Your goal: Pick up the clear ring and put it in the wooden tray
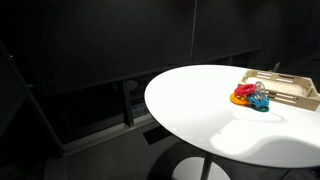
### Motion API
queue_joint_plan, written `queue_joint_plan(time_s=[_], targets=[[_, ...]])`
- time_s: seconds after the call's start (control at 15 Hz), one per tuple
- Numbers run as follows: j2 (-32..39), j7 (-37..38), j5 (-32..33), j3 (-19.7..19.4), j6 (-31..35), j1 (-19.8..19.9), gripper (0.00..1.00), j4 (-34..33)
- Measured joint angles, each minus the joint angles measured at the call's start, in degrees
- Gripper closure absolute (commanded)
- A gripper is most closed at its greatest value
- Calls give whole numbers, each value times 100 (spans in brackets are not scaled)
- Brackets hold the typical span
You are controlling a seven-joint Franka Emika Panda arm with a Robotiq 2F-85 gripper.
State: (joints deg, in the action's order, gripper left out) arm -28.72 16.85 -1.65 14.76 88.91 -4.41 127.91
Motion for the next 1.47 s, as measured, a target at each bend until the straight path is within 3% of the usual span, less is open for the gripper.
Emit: queue_joint_plan(time_s=[0.87, 1.47], targets=[[64, 160, 134, -70, 243, 58, 0, -95], [1102, 903, 718, -326, 1257, 526, 0, -650]])
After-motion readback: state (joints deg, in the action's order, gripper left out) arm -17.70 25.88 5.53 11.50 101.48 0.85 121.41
